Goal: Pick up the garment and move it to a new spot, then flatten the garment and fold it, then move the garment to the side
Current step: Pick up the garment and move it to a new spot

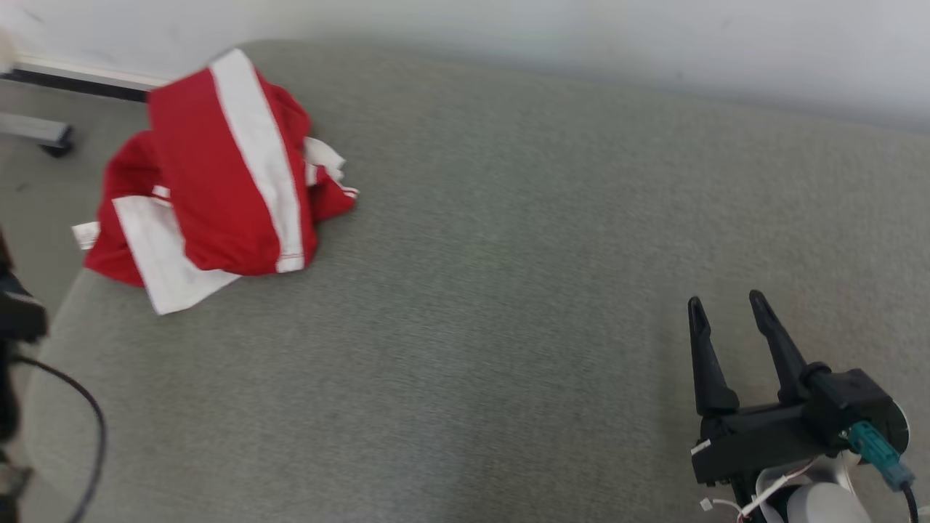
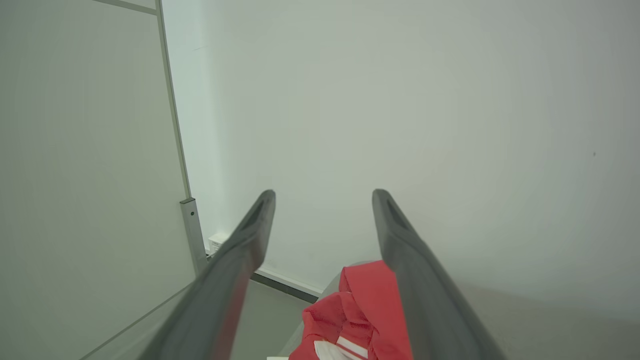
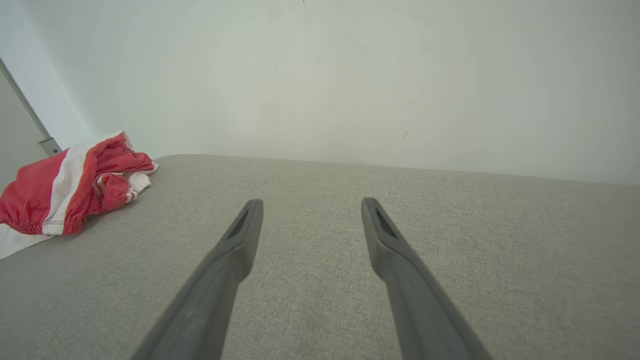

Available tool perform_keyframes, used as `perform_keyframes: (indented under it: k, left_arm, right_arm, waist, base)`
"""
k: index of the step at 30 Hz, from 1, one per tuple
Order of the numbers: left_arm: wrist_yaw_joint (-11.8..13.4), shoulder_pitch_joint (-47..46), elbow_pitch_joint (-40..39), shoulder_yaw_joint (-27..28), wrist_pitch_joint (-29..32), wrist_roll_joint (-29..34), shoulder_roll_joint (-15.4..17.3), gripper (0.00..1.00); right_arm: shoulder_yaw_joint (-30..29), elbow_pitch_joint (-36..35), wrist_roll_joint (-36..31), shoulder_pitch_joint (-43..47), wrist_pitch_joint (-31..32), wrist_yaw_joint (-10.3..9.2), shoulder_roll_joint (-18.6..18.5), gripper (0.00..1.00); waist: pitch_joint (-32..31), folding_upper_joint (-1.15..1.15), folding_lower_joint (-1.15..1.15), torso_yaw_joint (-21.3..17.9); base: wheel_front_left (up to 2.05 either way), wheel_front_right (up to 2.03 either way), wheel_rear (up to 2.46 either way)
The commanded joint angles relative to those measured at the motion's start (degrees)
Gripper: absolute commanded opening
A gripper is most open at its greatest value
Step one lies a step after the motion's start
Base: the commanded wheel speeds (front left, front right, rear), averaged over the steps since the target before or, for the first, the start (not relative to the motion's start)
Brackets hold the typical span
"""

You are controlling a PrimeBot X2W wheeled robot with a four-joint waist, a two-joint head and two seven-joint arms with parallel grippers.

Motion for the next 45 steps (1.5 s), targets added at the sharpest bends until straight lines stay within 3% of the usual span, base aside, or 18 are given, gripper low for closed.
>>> perform_keyframes:
  k: [1, 10, 17, 34, 35, 36, 37, 45]
  left_arm:
    - [-0.55, -3.59, 1.42, 0.78, 0.49, -0.75, 1.82, 1.00]
    - [-2.26, -15.89, 11.55, -0.87, 5.14, -1.27, 8.81, 1.00]
    - [-3.13, -22.90, 19.27, -4.51, 9.87, -1.45, 11.35, 1.00]
    - [-3.78, -27.60, 36.77, -12.76, 28.23, -4.85, 13.31, 1.00]
    - [-3.79, -27.70, 37.24, -12.99, 28.75, -5.01, 13.24, 0.74]
    - [-3.79, -27.69, 37.70, -13.31, 29.13, -5.01, 13.14, 0.10]
    - [-3.79, -27.69, 38.08, -13.65, 29.39, -4.81, 13.23, 0.00]
    - [-3.33, -29.55, 35.53, -14.74, 17.78, -1.90, 14.04, 0.00]
  right_arm:
    - [-0.40, -0.83, -0.48, -1.34, -0.05, -0.12, -0.11, 1.00]
    - [-1.62, -1.49, 0.18, -3.27, -1.84, -0.12, -0.11, 1.00]
    - [-1.66, -1.05, 0.79, -5.01, -3.22, -0.12, -0.09, 1.00]
    - [-0.72, 1.37, 1.87, -5.98, -5.10, -0.12, -0.09, 1.00]
    - [-0.65, 1.48, 1.99, -5.99, -5.12, -0.12, -0.10, 1.00]
    - [-0.59, 1.57, 2.06, -5.98, -5.17, -0.12, -0.10, 1.00]
    - [-0.53, 1.66, 2.09, -5.98, -5.24, -0.12, -0.10, 1.00]
    - [-0.82, 2.81, 2.69, -5.04, -5.73, -0.12, -0.10, 1.00]
  waist:
    - [9.50, -0.01, -0.02, -9.49]
    - [14.83, -0.01, -0.02, -15.33]
    - [17.44, -0.01, -0.02, -17.43]
    - [16.53, -0.01, -0.02, -19.39]
    - [16.41, -0.01, -0.02, -19.43]
    - [16.28, -0.01, -0.02, -19.45]
    - [16.15, -0.01, -0.02, -19.48]
    - [13.23, -0.01, -0.02, -18.35]
  base:
    - [0.00, 0.00, 0.00]
    - [0.00, 0.00, 0.00]
    - [0.00, 0.00, 0.00]
    - [0.00, 0.00, 0.00]
    - [0.00, 0.00, 0.00]
    - [0.00, 0.00, 0.00]
    - [0.00, 0.00, 0.00]
    - [0.00, 0.00, 0.00]
